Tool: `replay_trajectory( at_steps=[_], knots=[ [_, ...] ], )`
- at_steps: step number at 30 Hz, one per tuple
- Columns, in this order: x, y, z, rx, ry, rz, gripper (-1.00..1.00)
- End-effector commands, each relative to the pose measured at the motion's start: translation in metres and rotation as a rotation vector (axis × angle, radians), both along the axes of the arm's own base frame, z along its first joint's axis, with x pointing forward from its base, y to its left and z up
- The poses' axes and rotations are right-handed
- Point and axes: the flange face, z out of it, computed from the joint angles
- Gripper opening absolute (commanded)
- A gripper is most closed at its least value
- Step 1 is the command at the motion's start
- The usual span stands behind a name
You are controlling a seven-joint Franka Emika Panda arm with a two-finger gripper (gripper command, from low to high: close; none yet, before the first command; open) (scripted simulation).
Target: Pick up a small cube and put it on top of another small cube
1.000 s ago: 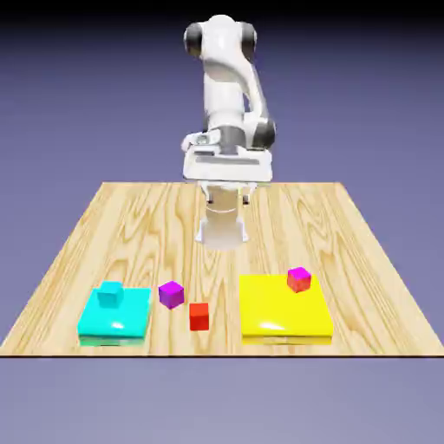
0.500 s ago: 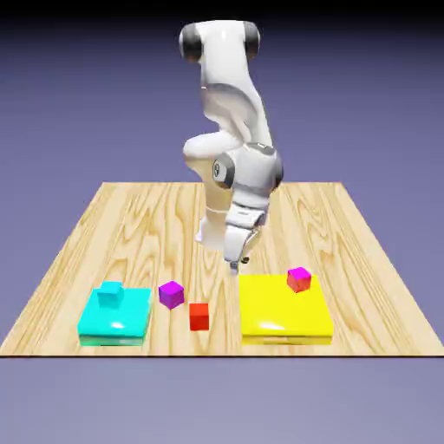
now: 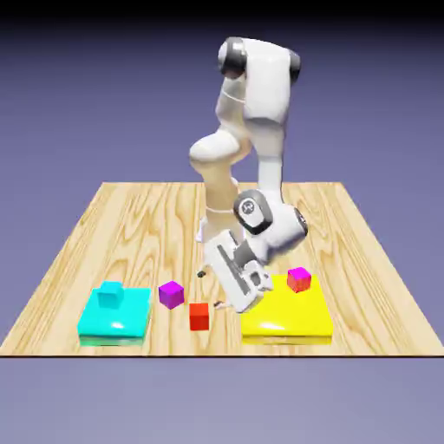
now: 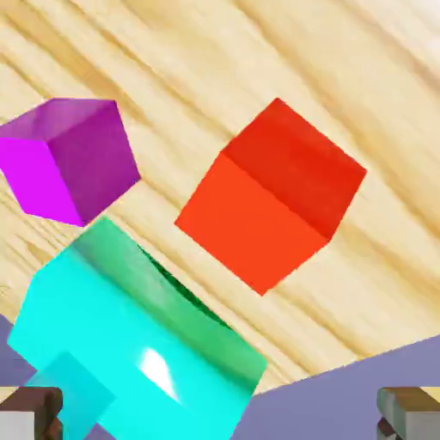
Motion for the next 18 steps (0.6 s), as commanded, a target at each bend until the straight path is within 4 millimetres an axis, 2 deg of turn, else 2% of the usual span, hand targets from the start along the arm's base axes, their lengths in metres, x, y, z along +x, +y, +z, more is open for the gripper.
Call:
replay_trajectory(
  at_steps=[1, 6, 13, 17, 18],
  knots=[
    [-0.001, -0.001, -0.003, -0.055, 0.051, 0.053, 0.00],
    [0.000, -0.008, -0.009, -0.345, 0.303, 0.287, 0.00],
    [0.006, -0.009, -0.001, -0.791, 0.658, 0.528, 0.00],
    [-0.031, -0.022, -0.029, -0.952, 0.986, 0.707, 0.00],
    [-0.046, -0.027, -0.040, -0.976, 1.082, 0.761, 0.00]
  ],
)
